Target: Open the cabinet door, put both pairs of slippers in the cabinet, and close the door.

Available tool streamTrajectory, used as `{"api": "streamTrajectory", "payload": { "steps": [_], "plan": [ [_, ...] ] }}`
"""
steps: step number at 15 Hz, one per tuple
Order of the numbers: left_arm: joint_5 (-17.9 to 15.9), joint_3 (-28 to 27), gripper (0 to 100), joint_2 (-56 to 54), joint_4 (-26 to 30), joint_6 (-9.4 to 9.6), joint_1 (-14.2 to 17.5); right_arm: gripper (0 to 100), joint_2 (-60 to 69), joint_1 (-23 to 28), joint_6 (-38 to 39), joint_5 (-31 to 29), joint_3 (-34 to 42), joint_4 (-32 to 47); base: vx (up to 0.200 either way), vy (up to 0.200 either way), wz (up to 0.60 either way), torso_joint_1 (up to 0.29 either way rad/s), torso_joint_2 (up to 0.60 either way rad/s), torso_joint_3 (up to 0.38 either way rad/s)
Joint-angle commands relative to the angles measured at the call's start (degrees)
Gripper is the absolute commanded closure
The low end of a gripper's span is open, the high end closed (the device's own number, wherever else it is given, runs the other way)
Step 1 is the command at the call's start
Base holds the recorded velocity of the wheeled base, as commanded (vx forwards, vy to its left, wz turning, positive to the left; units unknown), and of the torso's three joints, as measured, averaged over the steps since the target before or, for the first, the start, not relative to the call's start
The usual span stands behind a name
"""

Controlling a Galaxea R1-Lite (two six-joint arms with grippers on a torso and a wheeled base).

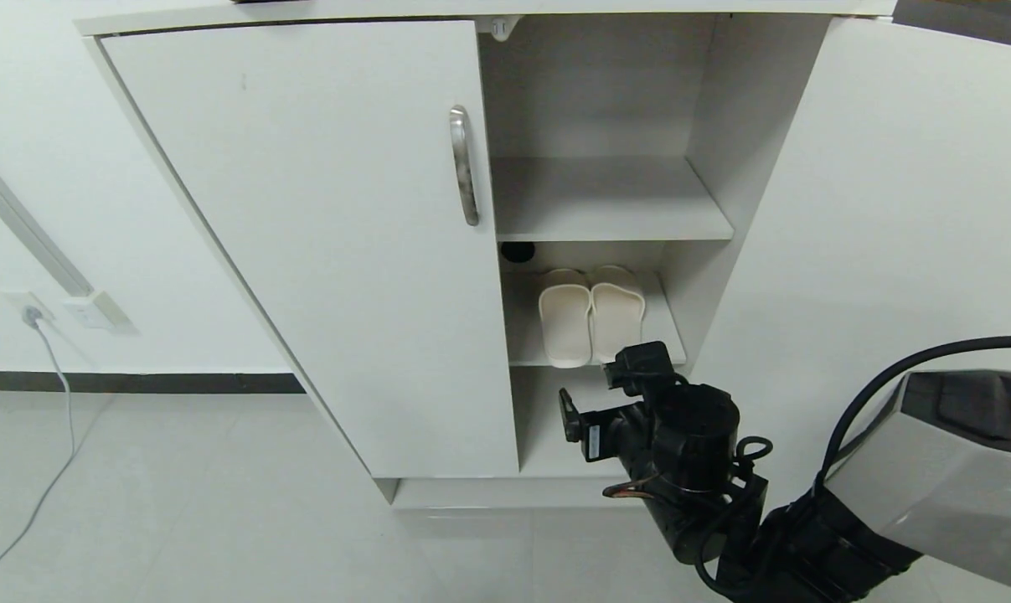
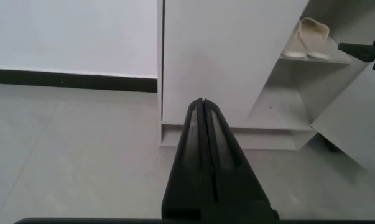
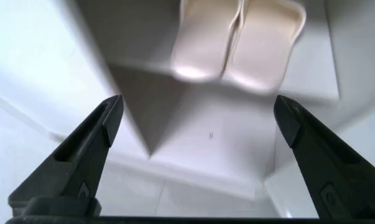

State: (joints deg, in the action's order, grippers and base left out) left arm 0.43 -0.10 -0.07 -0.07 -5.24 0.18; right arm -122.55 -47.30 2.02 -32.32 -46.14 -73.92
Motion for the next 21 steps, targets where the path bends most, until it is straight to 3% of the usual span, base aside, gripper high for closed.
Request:
{"api": "streamTrajectory", "payload": {
  "steps": [1,14,21],
  "plan": [
    [0.01,0.01,100,0.07,-0.01,-0.03,-0.01,0,-0.14,0.01,0.00,0.06,0.00,-0.08,0.000,0.000,0.00,0.000,0.00,0.000],
    [-0.16,0.01,100,0.07,-0.01,0.14,-0.01,0,-0.14,-0.07,0.00,-0.03,0.26,-0.08,0.000,0.000,0.00,0.000,0.00,0.000],
    [-0.25,0.01,100,0.07,-0.01,0.14,-0.01,0,-0.14,-0.16,-0.09,-0.03,0.70,-0.17,0.000,0.000,0.00,0.004,0.00,0.185]
  ]
}}
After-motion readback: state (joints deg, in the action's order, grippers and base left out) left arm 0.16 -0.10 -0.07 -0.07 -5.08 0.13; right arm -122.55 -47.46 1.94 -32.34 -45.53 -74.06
